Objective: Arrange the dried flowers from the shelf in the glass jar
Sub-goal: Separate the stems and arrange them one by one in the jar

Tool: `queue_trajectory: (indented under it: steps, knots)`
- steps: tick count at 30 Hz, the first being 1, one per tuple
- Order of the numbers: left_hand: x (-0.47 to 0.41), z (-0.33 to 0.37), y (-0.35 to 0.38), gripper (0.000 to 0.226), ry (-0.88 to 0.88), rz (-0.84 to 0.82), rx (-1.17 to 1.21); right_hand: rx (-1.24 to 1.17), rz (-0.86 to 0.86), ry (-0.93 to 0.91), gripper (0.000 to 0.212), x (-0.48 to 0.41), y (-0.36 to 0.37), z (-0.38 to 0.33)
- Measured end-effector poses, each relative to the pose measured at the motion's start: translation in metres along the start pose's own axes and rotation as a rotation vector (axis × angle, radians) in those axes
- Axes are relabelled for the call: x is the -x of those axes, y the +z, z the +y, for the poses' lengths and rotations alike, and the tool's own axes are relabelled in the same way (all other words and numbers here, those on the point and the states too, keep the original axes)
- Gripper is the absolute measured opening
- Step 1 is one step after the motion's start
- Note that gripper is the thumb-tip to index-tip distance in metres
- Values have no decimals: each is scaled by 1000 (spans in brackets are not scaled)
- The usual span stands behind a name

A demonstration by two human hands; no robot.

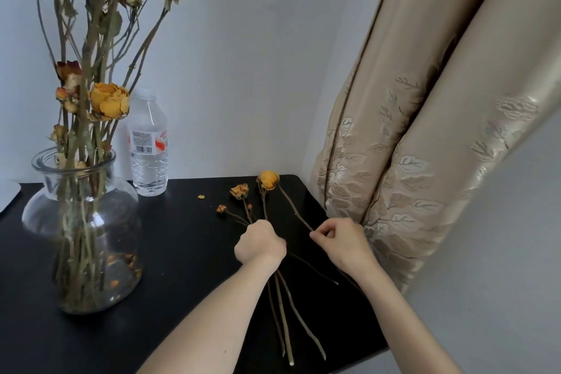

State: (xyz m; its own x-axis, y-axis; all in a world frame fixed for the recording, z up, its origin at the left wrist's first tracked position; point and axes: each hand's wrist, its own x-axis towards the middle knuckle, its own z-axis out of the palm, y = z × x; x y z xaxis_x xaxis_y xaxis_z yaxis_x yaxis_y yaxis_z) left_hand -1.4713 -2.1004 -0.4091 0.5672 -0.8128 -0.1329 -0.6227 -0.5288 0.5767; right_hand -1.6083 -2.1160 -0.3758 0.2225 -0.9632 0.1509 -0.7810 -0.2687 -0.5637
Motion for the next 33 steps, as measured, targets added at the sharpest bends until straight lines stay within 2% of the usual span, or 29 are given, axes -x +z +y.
queue_trajectory:
  steps: [7, 16, 22, 29, 33]
  knots:
    - [-1, -1, 4, 26, -86, -3, 105, -28, 7, -10, 21, -1, 4, -4]
    - [3, -2, -12, 29, -72, -80, 285, -73, 21, -50, 12, 2, 2, -12]
    - [24, -14, -42, 31, 117, -18, 365, -236, 75, -119, 10, 4, -5, -38]
    - [59, -55, -90, 11, 414, 113, 523, -530, 212, -226, 11, 11, -16, -86]
    - [75, -74, -120, 9, 561, 212, 539, -632, 255, -274, 15, 19, -22, -115]
